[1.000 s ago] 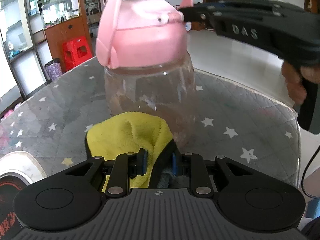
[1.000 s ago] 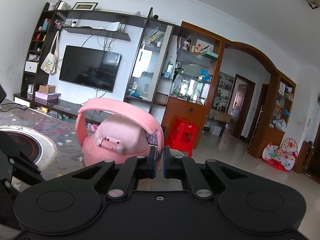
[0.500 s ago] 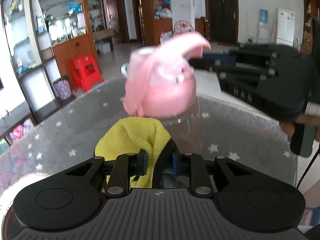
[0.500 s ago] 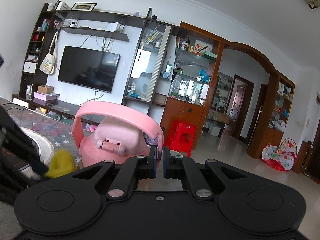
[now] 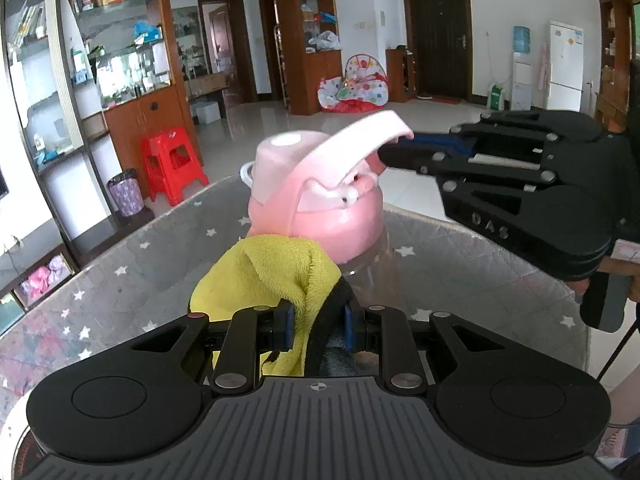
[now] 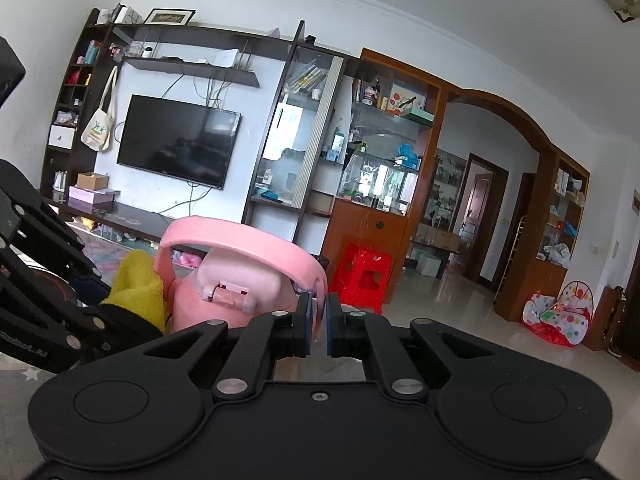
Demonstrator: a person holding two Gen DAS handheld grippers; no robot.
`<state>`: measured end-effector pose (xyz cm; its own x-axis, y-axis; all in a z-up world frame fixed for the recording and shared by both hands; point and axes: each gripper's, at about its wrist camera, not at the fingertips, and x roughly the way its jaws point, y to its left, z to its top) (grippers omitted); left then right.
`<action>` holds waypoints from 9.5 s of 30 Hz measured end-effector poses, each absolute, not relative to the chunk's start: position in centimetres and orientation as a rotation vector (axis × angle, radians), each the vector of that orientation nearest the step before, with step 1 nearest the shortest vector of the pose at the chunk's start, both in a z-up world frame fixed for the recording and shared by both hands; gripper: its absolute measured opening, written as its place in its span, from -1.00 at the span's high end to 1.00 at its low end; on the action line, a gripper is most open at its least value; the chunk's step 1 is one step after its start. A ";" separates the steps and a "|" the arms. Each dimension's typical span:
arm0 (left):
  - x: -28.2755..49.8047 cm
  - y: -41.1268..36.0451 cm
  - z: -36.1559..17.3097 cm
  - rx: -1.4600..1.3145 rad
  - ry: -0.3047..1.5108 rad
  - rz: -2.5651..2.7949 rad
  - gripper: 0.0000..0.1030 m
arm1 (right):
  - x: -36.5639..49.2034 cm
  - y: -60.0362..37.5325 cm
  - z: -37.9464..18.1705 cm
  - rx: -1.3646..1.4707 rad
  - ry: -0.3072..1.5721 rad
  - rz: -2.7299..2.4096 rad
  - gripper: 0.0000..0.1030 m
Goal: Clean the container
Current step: 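Turn the bottle by its lid with the right gripper while the left gripper rubs the cloth on it, then rotate the bottle against the cloth with the right gripper while the left gripper wipes, then wipe the bottle body with the cloth in the left gripper while the right gripper holds it, then lower the bottle onto the table with the right gripper and release it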
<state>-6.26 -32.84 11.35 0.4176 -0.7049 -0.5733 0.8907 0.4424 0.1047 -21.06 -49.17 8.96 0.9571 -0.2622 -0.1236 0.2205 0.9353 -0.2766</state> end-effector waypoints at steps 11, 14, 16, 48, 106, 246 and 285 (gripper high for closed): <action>-5.8 -33.0 9.2 0.441 0.548 -1.052 0.56 | -20.5 -49.0 8.4 -0.276 0.143 -0.255 0.87; -5.5 -33.1 8.7 0.442 0.562 -1.053 0.56 | -20.5 -49.1 8.0 -0.272 0.144 -0.255 0.87; -5.3 -33.1 8.3 0.439 0.573 -1.052 0.56 | -20.7 -49.1 7.8 -0.273 0.145 -0.255 0.87; -4.2 -32.1 10.5 0.443 0.513 -1.036 0.56 | -22.1 -49.9 8.3 -0.317 0.120 -0.239 0.87; -4.1 -32.8 10.5 0.483 0.511 -1.030 0.56 | -22.3 -48.3 8.4 -0.246 0.120 -0.204 0.64; -4.5 -34.2 6.8 0.459 0.637 -1.018 0.27 | -22.9 -51.3 9.7 -0.167 0.167 -0.172 0.33; -7.2 -27.7 7.5 0.177 0.665 -0.823 -0.28 | -25.6 -50.0 4.2 -0.063 0.262 -0.179 -0.18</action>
